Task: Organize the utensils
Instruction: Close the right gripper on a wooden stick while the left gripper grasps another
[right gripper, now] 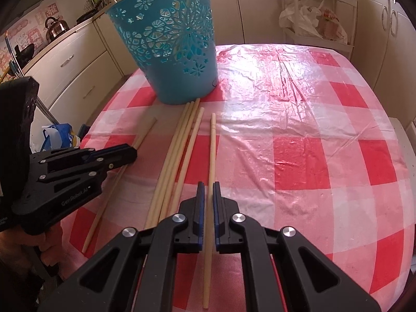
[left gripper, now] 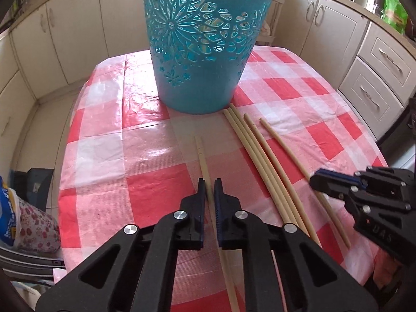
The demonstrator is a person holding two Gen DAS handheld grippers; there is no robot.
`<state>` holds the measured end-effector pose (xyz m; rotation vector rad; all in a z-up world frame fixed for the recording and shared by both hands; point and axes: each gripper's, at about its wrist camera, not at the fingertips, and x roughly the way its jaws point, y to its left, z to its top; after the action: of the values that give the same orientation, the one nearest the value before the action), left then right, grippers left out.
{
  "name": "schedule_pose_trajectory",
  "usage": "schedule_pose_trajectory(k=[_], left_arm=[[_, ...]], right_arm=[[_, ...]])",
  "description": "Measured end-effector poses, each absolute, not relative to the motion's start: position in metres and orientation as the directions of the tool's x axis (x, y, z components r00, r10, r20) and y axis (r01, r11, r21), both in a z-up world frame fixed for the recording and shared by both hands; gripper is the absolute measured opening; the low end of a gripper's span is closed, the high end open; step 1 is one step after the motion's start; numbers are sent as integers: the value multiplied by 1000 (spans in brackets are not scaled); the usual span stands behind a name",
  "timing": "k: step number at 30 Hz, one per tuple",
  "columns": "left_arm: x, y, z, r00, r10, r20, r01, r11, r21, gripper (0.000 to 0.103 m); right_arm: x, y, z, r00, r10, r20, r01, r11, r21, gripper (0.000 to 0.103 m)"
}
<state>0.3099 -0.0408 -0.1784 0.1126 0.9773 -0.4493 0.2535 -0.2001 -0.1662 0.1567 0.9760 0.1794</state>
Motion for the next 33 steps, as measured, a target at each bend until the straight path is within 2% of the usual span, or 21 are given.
schedule_pose_trajectory(k=[3,9,14,17,18,19,29,33], left_arm=[[312,-39,-178,471,-311,-825,405,908,-111,7],[315,-46,-178,484,-271,-832,385,920,-76,8],[323,-54,-176,488,-239,-840,366,929,-52,22],[324,-58,-178,503,-234,-832,366,930,-40,20],[322,-58,-179,508,-237,-828,369,929,-40,8],[321,-58,-179,511,-239,-826,369,929,-41,5],[319,-52,-178,493,-253,-833,352,933,-76,6],[322,-54,-179,496,-247,-832,346,935,-71,14]], right_arm=[[262,-198,-165,558,202,-805,-89,979,184,17],[271,-198,-170,552,173,-816,-100,985,141,14],[279,-196,-170,541,167,-824,-109,986,128,15],[282,-196,-170,540,172,-824,-117,985,129,13],[282,-197,-170,538,174,-825,-114,984,134,10],[281,-198,-170,535,179,-826,-111,984,141,8],[279,-198,-169,514,192,-836,-122,981,150,7],[282,-195,-169,519,185,-834,-133,982,134,7]])
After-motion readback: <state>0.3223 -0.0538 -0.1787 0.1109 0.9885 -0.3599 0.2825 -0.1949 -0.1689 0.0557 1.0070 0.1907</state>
